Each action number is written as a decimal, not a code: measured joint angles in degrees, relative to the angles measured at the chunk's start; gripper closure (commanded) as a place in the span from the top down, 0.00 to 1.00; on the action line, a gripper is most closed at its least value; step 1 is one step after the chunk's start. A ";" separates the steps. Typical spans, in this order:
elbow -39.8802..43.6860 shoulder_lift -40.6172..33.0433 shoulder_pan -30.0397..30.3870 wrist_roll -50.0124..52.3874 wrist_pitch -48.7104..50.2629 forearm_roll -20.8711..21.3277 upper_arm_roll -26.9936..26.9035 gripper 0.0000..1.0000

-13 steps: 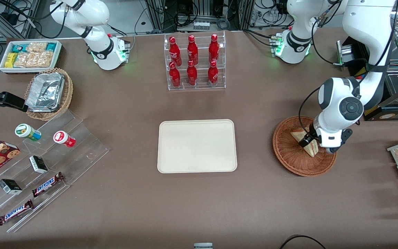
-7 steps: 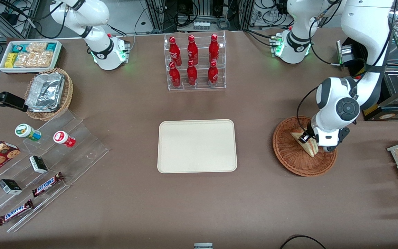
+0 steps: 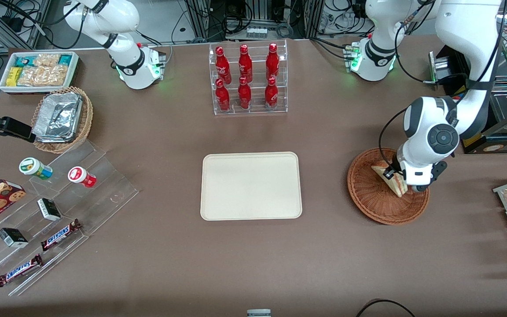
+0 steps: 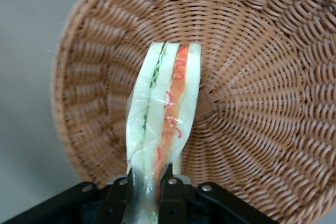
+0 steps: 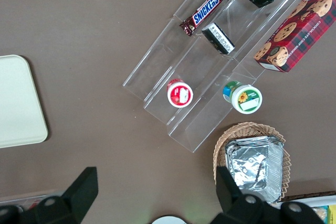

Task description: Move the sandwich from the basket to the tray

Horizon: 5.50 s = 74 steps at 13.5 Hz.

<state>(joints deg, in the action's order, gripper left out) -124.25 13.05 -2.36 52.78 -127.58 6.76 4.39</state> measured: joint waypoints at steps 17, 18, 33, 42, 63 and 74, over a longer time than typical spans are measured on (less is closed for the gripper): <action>24.49 3.36 -2.28 -2.49 15.48 0.49 25.28 0.00; 26.34 5.41 -3.72 -2.55 15.45 0.49 25.43 0.00; 41.87 31.64 -14.51 -2.93 9.84 7.45 25.43 0.00; 45.34 34.59 -15.28 0.80 9.76 11.37 25.15 0.00; 47.69 31.47 -16.00 3.02 13.39 15.86 25.10 0.99; 48.15 19.11 0.96 -7.82 21.05 11.88 24.63 0.99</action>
<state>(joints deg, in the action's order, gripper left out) -76.10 32.16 -1.40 44.96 -106.53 18.64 29.02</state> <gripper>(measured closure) 0.004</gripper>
